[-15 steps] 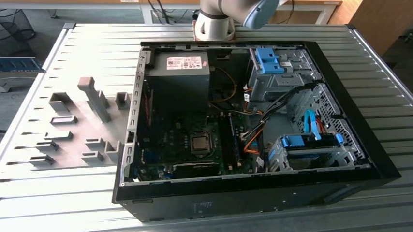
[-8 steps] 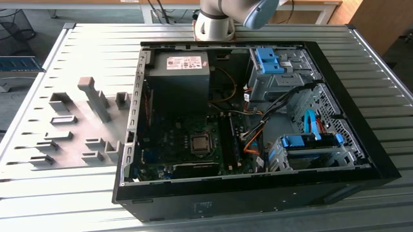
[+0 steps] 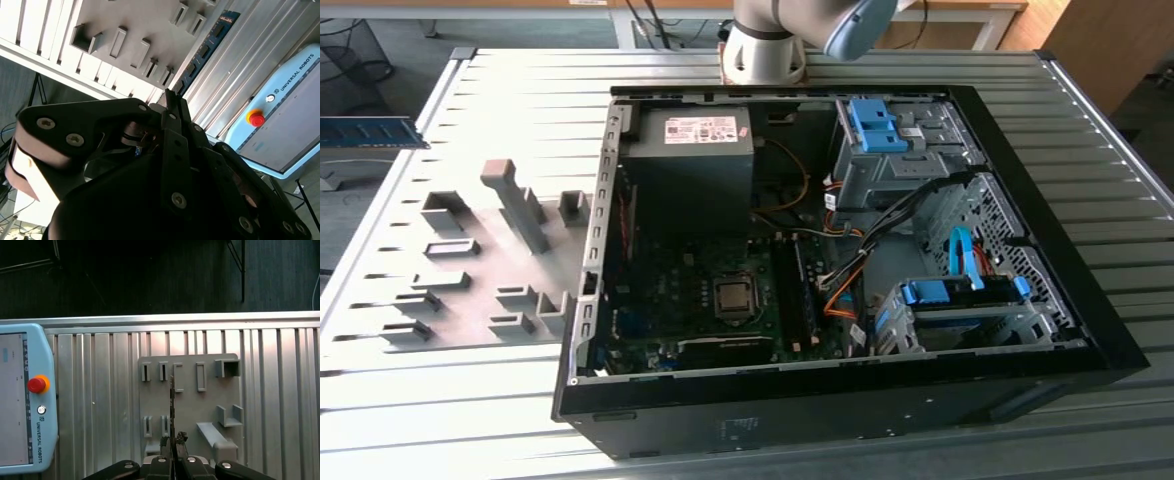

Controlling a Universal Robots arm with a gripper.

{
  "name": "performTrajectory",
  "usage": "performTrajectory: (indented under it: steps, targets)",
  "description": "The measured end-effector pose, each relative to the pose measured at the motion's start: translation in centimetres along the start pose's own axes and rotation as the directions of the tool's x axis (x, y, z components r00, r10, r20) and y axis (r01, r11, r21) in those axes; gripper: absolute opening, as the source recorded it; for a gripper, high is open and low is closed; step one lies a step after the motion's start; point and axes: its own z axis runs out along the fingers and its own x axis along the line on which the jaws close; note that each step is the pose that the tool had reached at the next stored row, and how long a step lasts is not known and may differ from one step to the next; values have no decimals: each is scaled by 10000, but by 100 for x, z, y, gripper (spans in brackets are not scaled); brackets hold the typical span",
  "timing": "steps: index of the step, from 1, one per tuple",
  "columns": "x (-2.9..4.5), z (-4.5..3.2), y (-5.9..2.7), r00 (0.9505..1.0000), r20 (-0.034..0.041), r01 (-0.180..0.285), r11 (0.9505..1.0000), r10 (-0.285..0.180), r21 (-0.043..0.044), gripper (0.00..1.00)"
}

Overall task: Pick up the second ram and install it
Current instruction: 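Pick up the second ram and move it above second insertion slot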

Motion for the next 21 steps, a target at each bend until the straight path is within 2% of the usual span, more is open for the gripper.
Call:
performTrajectory:
  steps: [7,21]
  targets:
    - [-3,-2,-88,10000,0,0,10000,0,0,14]
    - [-8,-3,-196,10000,0,0,10000,0,0,14]
